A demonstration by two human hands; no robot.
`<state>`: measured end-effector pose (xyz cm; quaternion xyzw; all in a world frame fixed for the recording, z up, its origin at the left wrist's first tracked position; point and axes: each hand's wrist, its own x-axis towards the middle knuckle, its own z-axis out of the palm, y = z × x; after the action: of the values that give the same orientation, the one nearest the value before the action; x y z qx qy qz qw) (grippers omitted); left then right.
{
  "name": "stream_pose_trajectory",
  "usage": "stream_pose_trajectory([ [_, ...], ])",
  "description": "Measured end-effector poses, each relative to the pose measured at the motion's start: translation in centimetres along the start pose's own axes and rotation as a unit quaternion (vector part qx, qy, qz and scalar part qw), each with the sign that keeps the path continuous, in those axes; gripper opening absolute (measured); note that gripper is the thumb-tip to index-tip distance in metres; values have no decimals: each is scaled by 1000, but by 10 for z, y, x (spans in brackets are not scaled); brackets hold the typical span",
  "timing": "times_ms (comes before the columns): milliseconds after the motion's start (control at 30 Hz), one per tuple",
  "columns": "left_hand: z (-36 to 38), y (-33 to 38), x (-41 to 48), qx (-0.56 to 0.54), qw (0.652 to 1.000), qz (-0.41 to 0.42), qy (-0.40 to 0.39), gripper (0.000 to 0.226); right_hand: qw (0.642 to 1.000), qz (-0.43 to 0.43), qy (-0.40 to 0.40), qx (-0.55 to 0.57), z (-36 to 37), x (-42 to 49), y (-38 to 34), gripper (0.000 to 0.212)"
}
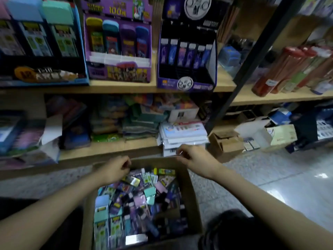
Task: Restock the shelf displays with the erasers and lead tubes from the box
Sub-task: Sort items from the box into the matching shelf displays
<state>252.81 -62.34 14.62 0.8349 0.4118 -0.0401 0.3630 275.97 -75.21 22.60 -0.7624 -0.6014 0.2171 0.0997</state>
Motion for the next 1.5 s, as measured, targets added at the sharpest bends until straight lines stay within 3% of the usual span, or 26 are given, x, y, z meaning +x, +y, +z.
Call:
stream_pose_trajectory([
  [200, 107, -56, -15, -115, 979, -160, 44, 5, 980, 131, -138, 59, 118, -12, 46, 23],
  [367, 150, -81, -48, -79, 941, -310, 111, 45, 940, 234, -186, 168, 194, -28, 60, 28],
  [533, 175, -81, -60, -2, 958, -286, 9, 81, 915, 258, -220, 219, 252, -30, 35, 31],
  [633, 183, -79, -61, -37, 970, -242, -5, 78, 902, 292, -191, 253, 269, -18, 13, 46],
  [733, 185, -82, -65, -87, 972, -207, 68, 68, 913, 294, -170, 227, 284, -14, -2, 51],
  [867, 182, -87, -65, -108, 928, -316, 165, 60, 899, 322, -154, 253, 293, -12, -1, 43],
  [1033, 184, -85, -63, -40, 922, -363, 129, 60, 865, 335, -179, 327, 291, -11, 11, 25],
  [1200, 181, -88, -50, -27, 920, -383, 79, 54, 856, 337, -170, 354, 285, -14, 18, 27],
  [1367, 175, -83, -45, -193, 928, -295, 116, 35, 864, 283, -121, 397, 262, -18, 19, 13],
  [1500, 157, -55, -27, -390, 882, -240, 115, 38, 833, 248, -104, 483, 223, -13, 5, 24],
])
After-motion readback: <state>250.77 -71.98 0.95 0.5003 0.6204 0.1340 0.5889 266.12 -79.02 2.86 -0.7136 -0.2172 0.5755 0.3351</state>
